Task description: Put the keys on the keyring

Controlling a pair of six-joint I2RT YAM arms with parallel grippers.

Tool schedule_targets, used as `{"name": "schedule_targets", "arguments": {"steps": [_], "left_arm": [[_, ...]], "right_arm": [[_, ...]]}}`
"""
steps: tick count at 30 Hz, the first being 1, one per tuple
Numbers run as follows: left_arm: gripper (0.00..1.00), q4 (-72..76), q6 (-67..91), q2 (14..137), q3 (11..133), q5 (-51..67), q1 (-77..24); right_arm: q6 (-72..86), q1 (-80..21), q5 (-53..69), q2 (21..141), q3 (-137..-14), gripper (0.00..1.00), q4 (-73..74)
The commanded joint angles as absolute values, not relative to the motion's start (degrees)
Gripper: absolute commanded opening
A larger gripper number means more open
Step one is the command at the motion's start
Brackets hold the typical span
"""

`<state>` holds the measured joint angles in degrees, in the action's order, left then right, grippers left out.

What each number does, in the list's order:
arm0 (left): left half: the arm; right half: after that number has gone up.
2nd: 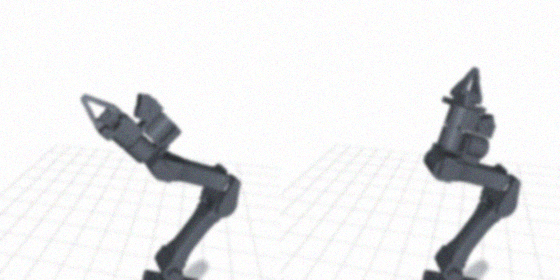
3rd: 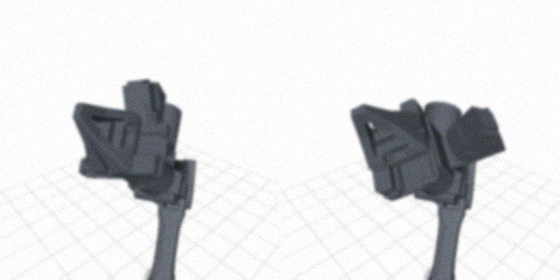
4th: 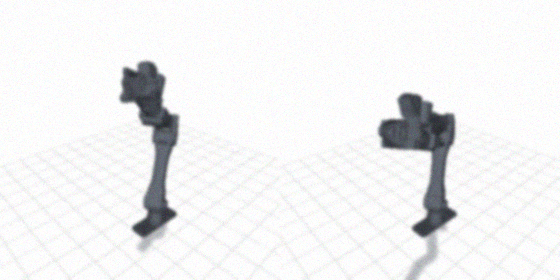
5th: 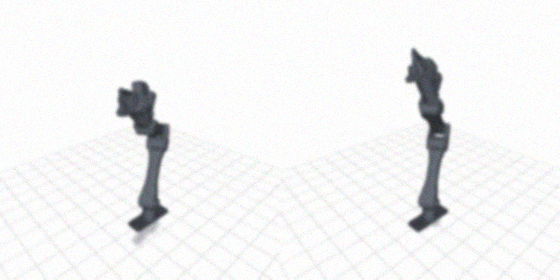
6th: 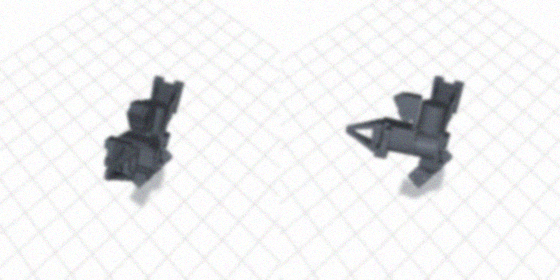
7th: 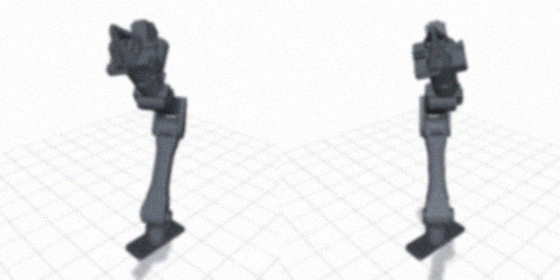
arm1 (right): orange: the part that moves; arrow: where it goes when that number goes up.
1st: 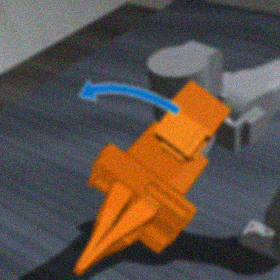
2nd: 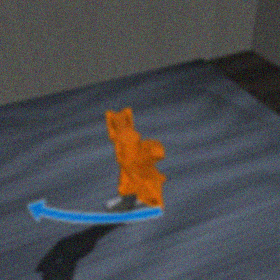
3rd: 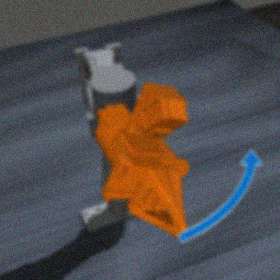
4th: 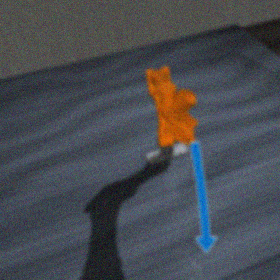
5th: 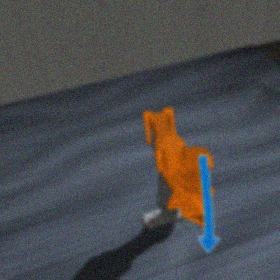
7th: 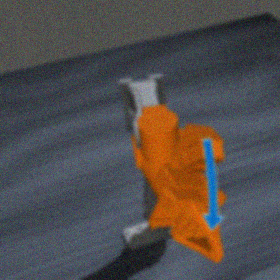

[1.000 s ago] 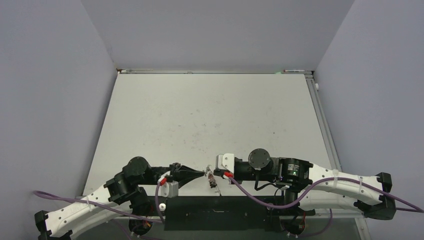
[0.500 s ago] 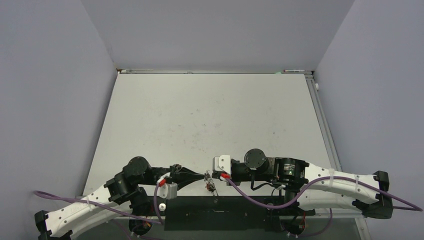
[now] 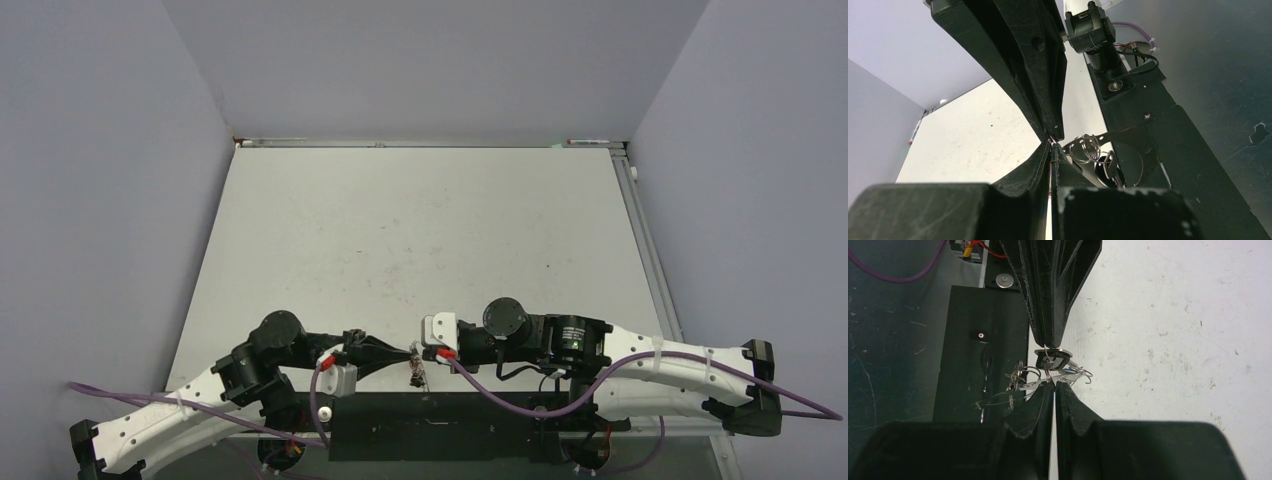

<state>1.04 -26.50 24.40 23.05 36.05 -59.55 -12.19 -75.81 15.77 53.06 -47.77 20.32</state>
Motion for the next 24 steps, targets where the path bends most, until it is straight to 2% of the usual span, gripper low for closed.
{"name": "schedule_targets", "arguments": {"steps": [1, 24], "left_arm": [[0.0, 4.66, -25.8, 24.69, 22.68, 38.91, -59.25], [0.0, 6.65, -24.88, 25.61, 22.33, 36.88, -58.24]], "right_arm": [[-11.73, -76.11, 16.7, 53.0, -49.74, 0.05, 17.58], [-11.56, -76.1, 18.06, 53.53, -50.15, 0.05, 18.06]]}}
